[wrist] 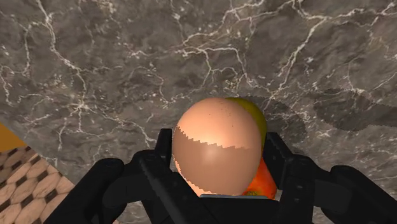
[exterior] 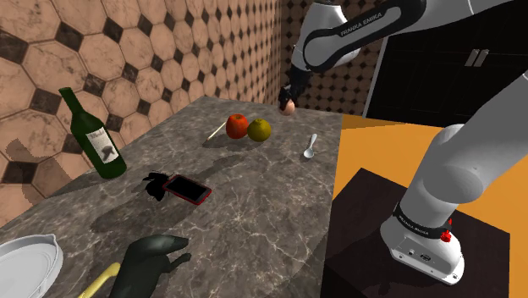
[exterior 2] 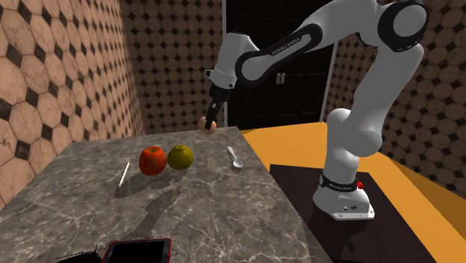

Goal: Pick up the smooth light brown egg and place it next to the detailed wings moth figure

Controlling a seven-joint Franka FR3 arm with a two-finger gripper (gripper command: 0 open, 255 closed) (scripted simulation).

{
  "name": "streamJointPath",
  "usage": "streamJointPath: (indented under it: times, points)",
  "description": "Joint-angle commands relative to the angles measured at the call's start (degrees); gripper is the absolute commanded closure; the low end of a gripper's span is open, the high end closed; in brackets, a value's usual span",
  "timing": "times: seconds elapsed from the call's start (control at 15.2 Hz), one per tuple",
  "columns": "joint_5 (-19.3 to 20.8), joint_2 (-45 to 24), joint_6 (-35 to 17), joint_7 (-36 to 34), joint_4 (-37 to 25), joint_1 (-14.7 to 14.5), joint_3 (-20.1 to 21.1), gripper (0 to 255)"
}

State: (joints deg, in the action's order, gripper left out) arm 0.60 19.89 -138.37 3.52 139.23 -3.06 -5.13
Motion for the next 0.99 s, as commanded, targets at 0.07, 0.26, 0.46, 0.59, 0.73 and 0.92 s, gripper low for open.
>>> streamJointPath:
  times: [0.07, 0.26, 0.46, 0.59, 0.73, 0.92]
  points:
    - [0.2, 0.6, 1.1, -1.8, -0.5, -0.4, 1.3, 255]
    - [0.7, 0.7, 1.2, -6.8, -0.4, -1.6, 4.8, 255]
    - [1.1, 0.2, 1.3, -11.8, -1.0, -2.8, 8.3, 255]
    - [1.5, -0.4, 1.5, -15.1, -1.7, -3.6, 10.7, 255]
    - [1.9, -1.3, 1.7, -18.5, -2.6, -4.3, 13.0, 255]
    - [2.8, -3.0, 2.2, -23.5, -4.6, -5.3, 16.5, 255]
